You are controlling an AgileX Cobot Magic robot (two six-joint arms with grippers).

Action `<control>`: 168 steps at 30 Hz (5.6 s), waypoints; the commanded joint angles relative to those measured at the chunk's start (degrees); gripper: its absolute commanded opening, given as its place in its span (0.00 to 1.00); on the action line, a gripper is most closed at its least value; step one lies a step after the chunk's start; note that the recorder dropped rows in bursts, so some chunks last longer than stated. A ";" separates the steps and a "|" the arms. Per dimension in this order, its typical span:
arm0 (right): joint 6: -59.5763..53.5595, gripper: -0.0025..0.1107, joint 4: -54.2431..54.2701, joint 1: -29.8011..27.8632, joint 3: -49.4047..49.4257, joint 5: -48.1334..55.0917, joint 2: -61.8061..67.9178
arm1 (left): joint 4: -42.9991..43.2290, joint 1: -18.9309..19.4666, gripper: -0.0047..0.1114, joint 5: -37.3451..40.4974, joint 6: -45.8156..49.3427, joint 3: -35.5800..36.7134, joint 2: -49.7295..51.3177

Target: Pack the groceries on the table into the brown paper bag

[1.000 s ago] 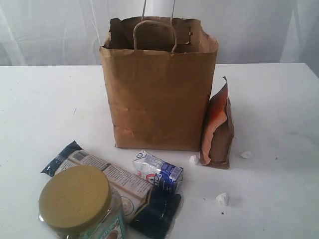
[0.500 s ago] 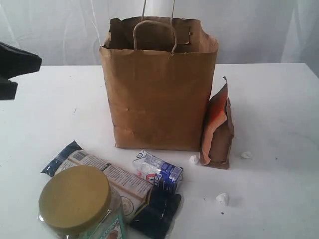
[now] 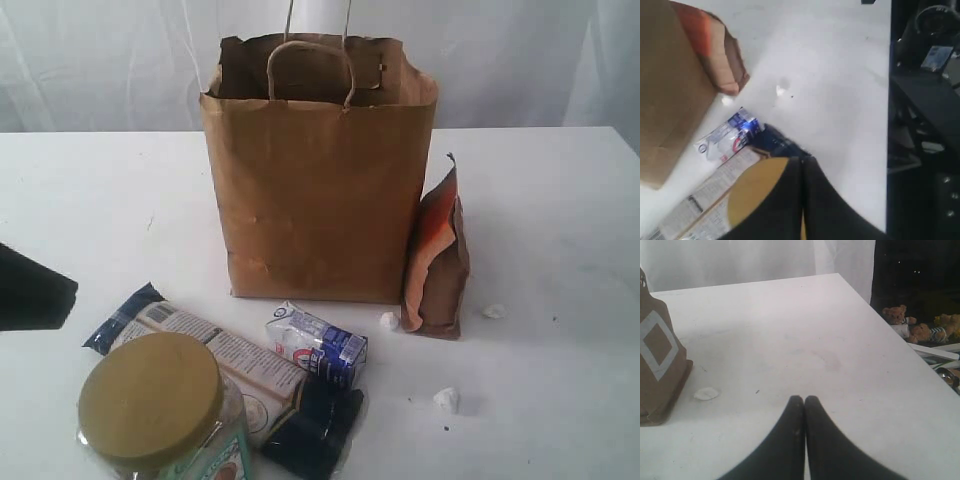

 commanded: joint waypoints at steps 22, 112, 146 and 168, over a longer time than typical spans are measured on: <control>-0.61 0.02 0.05 0.02 0.28 -0.19 -0.31 | -3.56 -0.17 0.94 0.85 8.75 0.32 2.50; -0.61 0.02 0.06 0.02 0.28 -0.19 -0.31 | 21.10 -18.10 0.95 3.08 4.84 -18.34 26.44; -0.61 0.02 0.06 0.02 0.28 -0.19 -0.31 | 18.26 -19.60 0.95 -9.67 18.45 -1.94 27.33; 0.11 0.02 0.06 0.02 0.28 -0.19 -0.31 | 16.56 -19.60 0.52 -13.36 18.18 -1.35 27.20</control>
